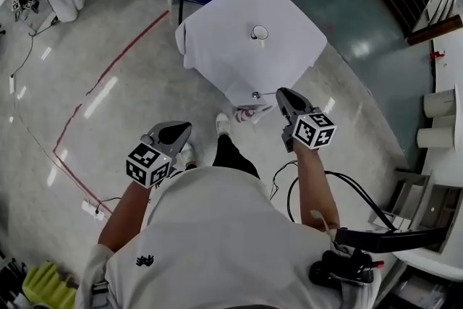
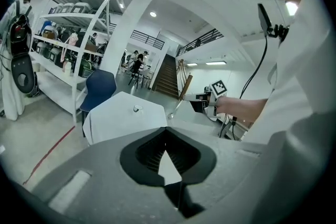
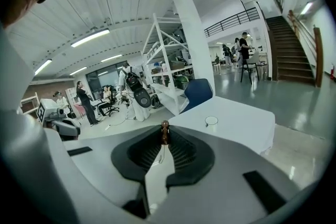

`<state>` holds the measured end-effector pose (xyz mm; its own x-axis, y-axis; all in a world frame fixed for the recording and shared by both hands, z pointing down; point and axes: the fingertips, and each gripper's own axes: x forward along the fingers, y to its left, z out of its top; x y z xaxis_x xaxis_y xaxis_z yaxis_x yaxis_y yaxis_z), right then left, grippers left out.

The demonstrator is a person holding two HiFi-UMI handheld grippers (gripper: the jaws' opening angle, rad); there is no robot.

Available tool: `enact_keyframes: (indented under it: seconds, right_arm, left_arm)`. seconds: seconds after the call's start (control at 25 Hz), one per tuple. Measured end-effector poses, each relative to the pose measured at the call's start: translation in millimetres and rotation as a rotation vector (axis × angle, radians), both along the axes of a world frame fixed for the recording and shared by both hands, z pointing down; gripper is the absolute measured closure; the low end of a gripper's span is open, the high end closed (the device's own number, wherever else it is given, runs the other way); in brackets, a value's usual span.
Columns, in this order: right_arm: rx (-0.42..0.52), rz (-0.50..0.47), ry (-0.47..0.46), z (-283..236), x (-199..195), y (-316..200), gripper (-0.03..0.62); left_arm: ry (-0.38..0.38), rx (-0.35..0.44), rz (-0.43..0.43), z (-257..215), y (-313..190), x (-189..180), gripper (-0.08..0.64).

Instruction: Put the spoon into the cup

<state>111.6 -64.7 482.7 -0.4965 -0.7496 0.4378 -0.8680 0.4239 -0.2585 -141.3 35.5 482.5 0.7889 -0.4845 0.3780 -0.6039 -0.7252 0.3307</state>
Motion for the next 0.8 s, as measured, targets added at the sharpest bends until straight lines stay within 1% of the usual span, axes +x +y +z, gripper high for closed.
enact_keyframes:
  seconds: [0.2, 0.4, 0.52, 0.64, 0.8]
  right_arm:
    - [-0.002, 0.024, -0.008, 13.9, 18.4, -69.5, 0.544]
    - [0.0, 0.036, -0.025, 32.4, 49.8, -156.2, 0.543]
    - [-0.007, 0.027, -0.022, 47.6, 70.6, -208.9, 0.543]
    - [-0.019, 0.034, -0.031, 65.6, 92.6, -260.0, 0.543]
    - [-0.065, 0.033, -0.059, 100.4, 112.1, -312.5, 0.544]
  left_arm:
    - [-0.032, -0.002, -0.005, 3.3, -46.0, 3.8, 0.552]
    - [-0.056, 0.026, -0.043, -9.7, -112.6, 26.4, 0.552]
    - [-0.058, 0.033, -0.07, -17.9, -154.1, 46.6, 0.552]
    - [-0.073, 0.026, -0.065, -18.5, -197.2, 73.7, 0.552]
    - [-0.093, 0.032, -0.086, -24.6, -244.2, 103.0, 0.552]
